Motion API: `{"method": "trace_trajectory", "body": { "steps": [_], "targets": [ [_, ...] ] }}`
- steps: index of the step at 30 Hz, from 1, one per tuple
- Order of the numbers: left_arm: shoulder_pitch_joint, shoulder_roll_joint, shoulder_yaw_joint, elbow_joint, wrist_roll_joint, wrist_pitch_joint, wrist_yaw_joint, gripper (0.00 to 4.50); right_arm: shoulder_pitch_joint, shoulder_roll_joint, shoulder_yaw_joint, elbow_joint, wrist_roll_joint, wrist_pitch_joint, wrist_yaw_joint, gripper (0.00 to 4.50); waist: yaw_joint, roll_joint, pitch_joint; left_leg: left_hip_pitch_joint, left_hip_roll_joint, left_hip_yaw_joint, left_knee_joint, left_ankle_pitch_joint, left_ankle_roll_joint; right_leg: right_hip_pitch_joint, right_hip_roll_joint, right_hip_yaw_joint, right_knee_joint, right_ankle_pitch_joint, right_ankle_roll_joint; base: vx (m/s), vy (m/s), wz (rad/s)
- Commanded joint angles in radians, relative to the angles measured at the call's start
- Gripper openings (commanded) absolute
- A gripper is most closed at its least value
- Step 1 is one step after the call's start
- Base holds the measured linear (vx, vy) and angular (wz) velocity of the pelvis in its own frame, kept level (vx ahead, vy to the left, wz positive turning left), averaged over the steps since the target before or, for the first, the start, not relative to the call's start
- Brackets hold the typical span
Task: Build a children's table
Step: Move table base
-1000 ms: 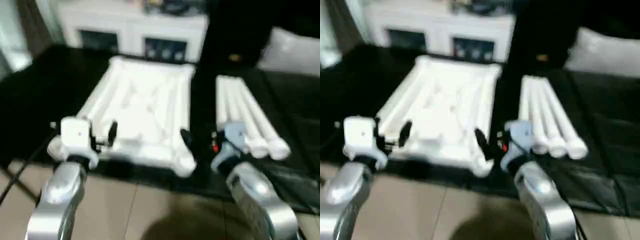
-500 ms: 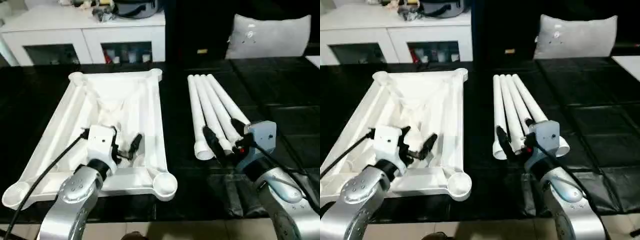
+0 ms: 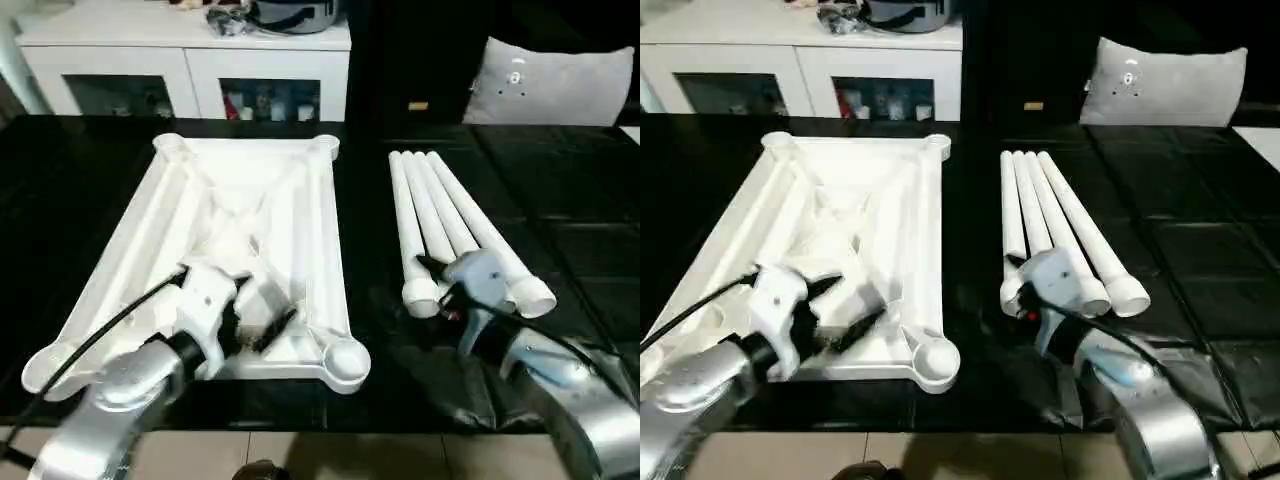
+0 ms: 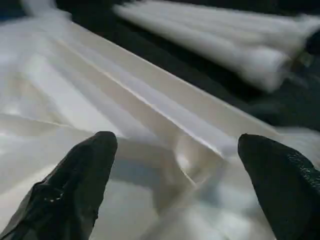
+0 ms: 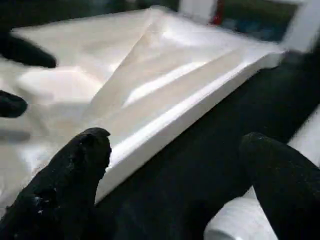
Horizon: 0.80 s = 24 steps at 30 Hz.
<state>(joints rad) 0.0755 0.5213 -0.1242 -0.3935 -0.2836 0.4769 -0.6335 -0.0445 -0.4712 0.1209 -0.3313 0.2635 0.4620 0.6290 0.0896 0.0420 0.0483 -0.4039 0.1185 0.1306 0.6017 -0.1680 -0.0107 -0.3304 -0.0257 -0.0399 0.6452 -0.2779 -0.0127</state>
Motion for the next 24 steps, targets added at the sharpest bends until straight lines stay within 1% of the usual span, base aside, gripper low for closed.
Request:
{"method": "trace_trajectory", "body": {
  "steps": [1, 2, 3, 4, 5, 6, 7, 8, 9, 10, 11, 12, 13, 14, 15, 16, 17, 18, 19, 20, 21, 22, 23, 24],
  "targets": [
    [-0.01, 0.059, -0.027, 0.016, -0.035, -0.016, -0.144, 4.41, -0.028, -0.041, 0.017, 0.025, -0.001, -0.026, 0.096, 4.5, 0.003, 0.005, -0.043, 0.028, 0.107, -0.05, -0.088, -0.288, 0.014, -0.002, -0.131, 0.061, -0.088, -0.07, -0.139, 0.0, 0.0, 0.0],
    [-0.019, 0.086, -0.041, 0.02, -0.041, -0.02, -0.193, 4.41, -0.033, -0.066, 0.032, 0.031, -0.007, -0.037, 0.127, 4.5, 0.004, 0.01, -0.042, 0.031, 0.108, -0.047, -0.087, -0.302, 0.013, -0.004, -0.134, 0.063, -0.09, -0.081, -0.148, 0.0, 0.0, 0.0],
    [-0.024, 0.099, -0.048, 0.022, -0.044, -0.023, -0.216, 4.41, -0.036, -0.078, 0.039, 0.034, -0.009, -0.042, 0.141, 4.5, 0.005, 0.004, -0.042, 0.032, 0.11, -0.045, -0.087, -0.311, 0.013, -0.001, -0.135, 0.064, -0.093, -0.099, -0.153, 0.0, 0.0, 0.0],
    [-0.032, 0.115, -0.059, 0.024, -0.044, -0.026, -0.244, 4.41, -0.039, -0.093, 0.049, 0.038, -0.015, -0.049, 0.156, 4.5, 0.01, 0.019, -0.042, 0.033, 0.111, -0.046, -0.085, -0.313, 0.013, -0.003, -0.139, 0.066, -0.092, -0.102, -0.161, 0.0, 0.0, 0.0],
    [-0.033, 0.116, -0.061, 0.024, -0.044, -0.026, -0.247, 4.41, -0.04, -0.095, 0.051, 0.039, -0.016, -0.049, 0.157, 4.5, 0.008, 0.012, -0.041, 0.034, 0.112, -0.044, -0.087, -0.32, 0.012, -0.002, -0.137, 0.065, -0.096, -0.11, -0.162, 0.0, 0.0, 0.0],
    [-0.039, 0.126, -0.069, 0.026, -0.041, -0.026, -0.261, 4.15, -0.044, -0.1, 0.053, 0.044, -0.019, -0.051, 0.158, 4.5, 0.01, 0.007, -0.041, 0.034, 0.113, -0.043, -0.086, -0.314, 0.015, 0.0, -0.139, 0.067, -0.095, -0.108, -0.171, 0.0, 0.0, 0.0],
    [-0.059, 0.155, -0.098, 0.03, -0.02, -0.034, -0.295, 4.15, -0.053, -0.1, 0.04, 0.049, -0.009, -0.032, 0.149, 4.5, 0.013, 0.017, -0.042, 0.034, 0.113, -0.044, -0.085, -0.308, 0.014, 0.0, -0.139, 0.066, -0.092, -0.106, -0.175, 0.0, 0.0, 0.0],
    [-0.059, 0.155, -0.098, 0.03, -0.02, -0.034, -0.295, 4.07, -0.053, -0.1, 0.04, 0.049, -0.009, -0.032, 0.149, 4.5, 0.015, 0.014, -0.042, 0.037, 0.112, -0.042, -0.084, -0.318, 0.013, -0.004, -0.137, 0.067, -0.095, -0.127, -0.176, 0.0, 0.0, 0.0],
    [-0.08, 0.173, -0.116, 0.048, 0.001, -0.052, -0.315, 4.07, -0.05, -0.118, 0.034, 0.033, 0.007, 0.033, 0.147, 4.5, 0.014, 0.011, -0.041, 0.035, 0.111, -0.042, -0.085, -0.312, 0.015, -0.001, -0.137, 0.067, -0.095, -0.131, -0.178, 0.0, 0.0, 0.0],
    [-0.09, 0.178, -0.12, 0.063, 0.01, -0.064, -0.322, 4.01, -0.046, -0.133, 0.035, 0.021, 0.01, 0.073, 0.148, 4.5, 0.016, 0.011, -0.039, 0.036, 0.111, -0.041, -0.085, -0.307, 0.018, -0.001, -0.134, 0.066, -0.097, -0.145, -0.177, 0.0, 0.0, 0.0],
    [-0.09, 0.178, -0.12, 0.063, 0.01, -0.064, -0.322, 3.83, -0.046, -0.133, 0.035, 0.021, 0.01, 0.073, 0.148, 4.5, 0.017, 0.012, -0.04, 0.037, 0.111, -0.041, -0.084, -0.305, 0.018, -0.001, -0.134, 0.067, -0.097, -0.15, -0.178, 0.0, 0.0, 0.0],
    [-0.115, 0.178, -0.143, 0.107, 0.044, -0.101, -0.339, 3.71, -0.018, -0.164, 0.035, -0.005, 0.023, 0.126, 0.163, 4.5, 0.021, 0.005, -0.041, 0.036, 0.114, -0.039, -0.084, -0.29, 0.021, 0.003, -0.137, 0.066, -0.097, -0.151, -0.176, 0.0, 0.0, 0.0],
    [-0.119, 0.178, -0.148, 0.113, 0.05, -0.108, -0.343, 3.71, -0.011, -0.165, 0.032, -0.009, 0.027, 0.127, 0.166, 4.5, 0.024, 0.008, -0.042, 0.036, 0.114, -0.039, -0.083, -0.285, 0.022, 0.002, -0.138, 0.067, -0.097, -0.152, -0.172, 0.0, 0.0, 0.0],
    [-0.125, 0.175, -0.156, 0.122, 0.061, -0.111, -0.343, 3.65, -0.006, -0.161, 0.024, -0.01, 0.032, 0.106, 0.168, 4.5, 0.027, 0.009, -0.044, 0.036, 0.115, -0.038, -0.081, -0.283, 0.021, 0.001, -0.14, 0.067, -0.095, -0.149, -0.173, 0.0, 0.0, 0.0],
    [-0.128, 0.174, -0.161, 0.126, 0.067, -0.111, -0.343, 3.65, -0.005, -0.155, 0.017, -0.009, 0.035, 0.086, 0.168, 4.5, 0.028, 0.01, -0.044, 0.035, 0.116, -0.037, -0.082, -0.285, 0.022, -0.001, -0.141, 0.067, -0.097, -0.15, -0.171, 0.0, 0.0, 0.0],
    [-0.13, 0.173, -0.163, 0.128, 0.071, -0.11, -0.342, 3.54, -0.004, -0.153, 0.015, -0.009, 0.035, 0.076, 0.169, 4.5, 0.028, 0.008, -0.045, 0.035, 0.118, -0.038, -0.083, -0.287, 0.019, 0.0, -0.14, 0.065, -0.094, -0.141, -0.173, 0.0, 0.0, 0.0],
    [-0.134, 0.17, -0.169, 0.132, 0.075, -0.115, -0.339, 3.4, -0.004, -0.148, 0.012, -0.01, 0.034, 0.066, 0.165, 4.5, 0.029, 0.014, -0.046, 0.035, 0.118, -0.039, -0.083, -0.284, 0.018, -0.001, -0.14, 0.065, -0.092, -0.131, -0.175, 0.0, 0.0, 0.0],
    [-0.137, 0.167, -0.175, 0.137, 0.08, -0.123, -0.336, 3.29, -0.003, -0.144, 0.014, -0.012, 0.02, 0.039, 0.158, 4.5, 0.027, 0.014, -0.046, 0.035, 0.119, -0.039, -0.084, -0.291, 0.015, -0.002, -0.139, 0.064, -0.092, -0.116, -0.182, 0.0, 0.0, 0.0],
    [-0.14, 0.162, -0.18, 0.145, 0.093, -0.156, -0.329, 3.25, -0.002, -0.134, 0.012, -0.017, 0.021, 0.026, 0.151, 4.5, 0.027, 0.013, -0.046, 0.036, 0.119, -0.038, -0.083, -0.294, 0.014, -0.002, -0.139, 0.065, -0.091, -0.111, -0.185, 0.0, 0.0, 0.0],
    [-0.143, 0.156, -0.184, 0.153, 0.101, -0.178, -0.323, 3.1, 0.001, -0.129, 0.013, -0.023, 0.024, 0.017, 0.15, 4.5, 0.028, 0.02, -0.046, 0.036, 0.118, -0.038, -0.082, -0.299, 0.014, -0.002, -0.14, 0.066, -0.094, -0.111, -0.188, 0.0, 0.0, 0.0],
    [-0.146, 0.152, -0.192, 0.173, 0.116, -0.198, -0.322, 3.1, 0.003, -0.137, 0.025, -0.028, 0.006, 0.017, 0.141, 4.5, 0.027, 0.017, -0.045, 0.036, 0.119, -0.037, -0.083, -0.301, 0.014, -0.003, -0.139, 0.066, -0.095, -0.11, -0.186, 0.0, 0.0, 0.0],
    [-0.148, 0.15, -0.197, 0.192, 0.127, -0.213, -0.324, 2.9, 0.006, -0.146, 0.035, -0.028, -0.013, 0.008, 0.137, 4.5, 0.027, 0.018, -0.046, 0.036, 0.119, -0.038, -0.084, -0.299, 0.013, 0.0, -0.137, 0.066, -0.092, -0.096, -0.181, 0.0, 0.0, 0.0],
    [-0.148, 0.15, -0.197, 0.192, 0.127, -0.213, -0.324, 2.9, 0.006, -0.146, 0.035, -0.028, -0.013, 0.008, 0.137, 4.5, 0.027, 0.018, -0.046, 0.036, 0.119, -0.038, -0.084, -0.299, 0.013, 0.0, -0.137, 0.066, -0.092, -0.096, -0.181, 0.0, 0.0, 0.0],
    [-0.15, 0.148, -0.199, 0.22, 0.129, -0.231, -0.338, 2.79, 0.008, -0.141, 0.03, -0.024, -0.026, -0.014, 0.123, 4.5, 0.029, 0.023, -0.048, 0.037, 0.117, -0.037, -0.081, -0.297, 0.014, -0.002, -0.139, 0.066, -0.092, -0.1, -0.182, 0.0, 0.0, 0.0]
  ]
}}
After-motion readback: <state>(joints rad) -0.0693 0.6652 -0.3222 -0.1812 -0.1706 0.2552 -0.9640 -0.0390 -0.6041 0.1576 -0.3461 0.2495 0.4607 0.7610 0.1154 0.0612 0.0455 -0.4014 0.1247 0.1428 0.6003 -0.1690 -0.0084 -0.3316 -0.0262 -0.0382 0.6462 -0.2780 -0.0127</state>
